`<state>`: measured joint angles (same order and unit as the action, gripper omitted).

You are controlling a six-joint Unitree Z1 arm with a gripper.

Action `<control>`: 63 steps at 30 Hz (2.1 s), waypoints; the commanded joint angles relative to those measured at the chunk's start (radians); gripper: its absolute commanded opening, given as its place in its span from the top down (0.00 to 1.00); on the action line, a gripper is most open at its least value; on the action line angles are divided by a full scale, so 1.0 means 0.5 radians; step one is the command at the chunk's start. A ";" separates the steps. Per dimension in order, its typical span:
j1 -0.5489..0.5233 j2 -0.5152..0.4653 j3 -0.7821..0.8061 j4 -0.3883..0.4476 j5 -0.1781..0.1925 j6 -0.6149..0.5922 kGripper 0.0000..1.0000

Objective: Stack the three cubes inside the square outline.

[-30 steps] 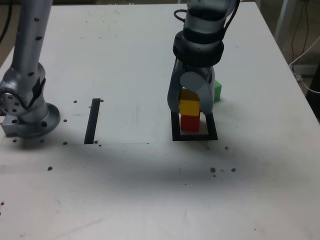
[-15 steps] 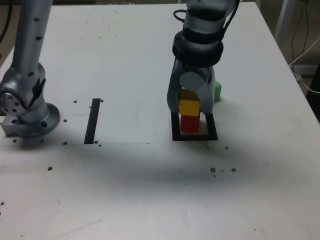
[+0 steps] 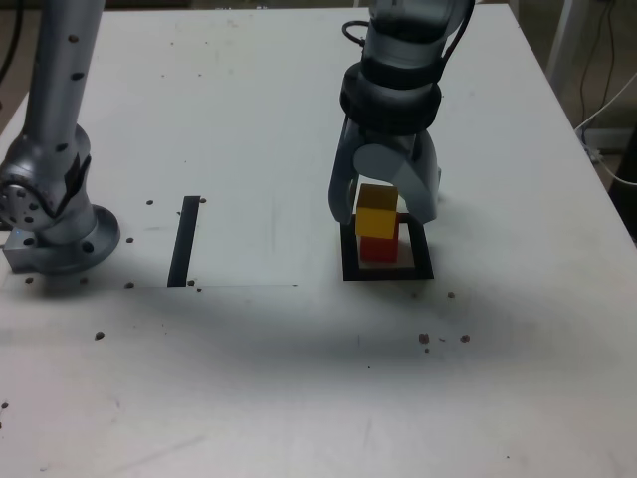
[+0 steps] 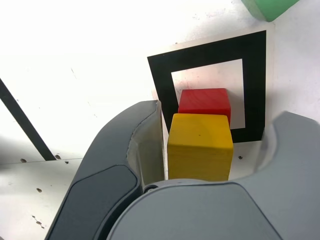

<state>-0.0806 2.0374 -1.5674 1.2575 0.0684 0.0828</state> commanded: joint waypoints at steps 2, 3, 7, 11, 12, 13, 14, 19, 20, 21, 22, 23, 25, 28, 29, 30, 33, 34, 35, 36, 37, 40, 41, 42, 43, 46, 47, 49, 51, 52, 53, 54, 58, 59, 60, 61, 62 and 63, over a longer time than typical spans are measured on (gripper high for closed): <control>0.005 -0.026 -0.011 0.018 0.022 0.003 0.01; 0.005 -0.042 -0.015 0.033 0.037 0.003 0.01; 0.008 -0.142 -0.048 0.130 0.146 0.047 0.00; 0.045 -0.205 -0.099 0.203 0.234 0.246 0.00; 0.061 -0.207 -0.109 0.208 0.242 0.310 0.00; 0.077 -0.205 -0.116 0.212 0.250 0.371 0.00; 0.093 -0.202 -0.123 0.215 0.259 0.431 0.00; 0.139 -0.162 -0.166 0.198 0.325 0.723 0.00; 0.143 -0.150 -0.177 0.191 0.336 0.779 0.00; 0.147 -0.139 -0.190 0.183 0.344 0.835 0.00; 0.150 -0.126 -0.202 0.176 0.349 0.889 0.00; 0.154 -0.113 -0.213 0.169 0.352 0.940 0.00; 0.164 -0.078 -0.230 0.156 0.356 1.030 0.01; 0.180 0.010 -0.245 0.129 0.385 1.131 0.01; 0.186 0.044 -0.247 0.116 0.399 1.150 0.02; 0.193 0.079 -0.250 0.103 0.414 1.164 0.02; 0.212 0.180 -0.262 0.050 0.448 1.204 0.03; 0.216 0.211 -0.269 0.033 0.453 1.219 0.03; 0.220 0.239 -0.278 0.019 0.456 1.232 0.03; 0.222 0.263 -0.288 0.008 0.458 1.244 0.04; 0.223 0.284 -0.298 -0.001 0.460 1.254 0.04; 0.223 0.330 -0.318 -0.010 0.462 1.267 0.07; 0.223 0.339 -0.321 -0.011 0.462 1.269 0.07; 0.223 0.346 -0.322 -0.013 0.462 1.272 0.09; 0.223 0.351 -0.320 -0.014 0.462 1.274 0.10; 0.223 0.363 -0.309 -0.032 0.463 1.280 0.16; 0.223 0.367 -0.301 -0.047 0.464 1.283 0.19; 0.223 0.368 -0.288 -0.078 0.466 1.286 0.26; 0.223 0.367 -0.279 -0.115 0.468 1.288 0.35; 0.223 0.365 -0.276 -0.134 0.468 1.288 0.39; 0.223 0.363 -0.273 -0.156 0.469 1.289 0.44; 0.223 0.362 -0.270 -0.177 0.469 1.289 0.47; 0.226 0.362 -0.256 -0.249 0.470 1.295 0.57; 0.227 0.362 -0.254 -0.261 0.470 1.297 0.59; 0.228 0.361 -0.251 -0.270 0.471 1.299 0.61; 0.230 0.361 -0.248 -0.277 0.471 1.300 0.63; 0.230 0.360 -0.245 -0.282 0.471 1.301 0.65; 0.231 0.358 -0.243 -0.287 0.471 1.301 0.68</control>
<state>0.0328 2.2184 -1.6928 1.1180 0.3012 0.7315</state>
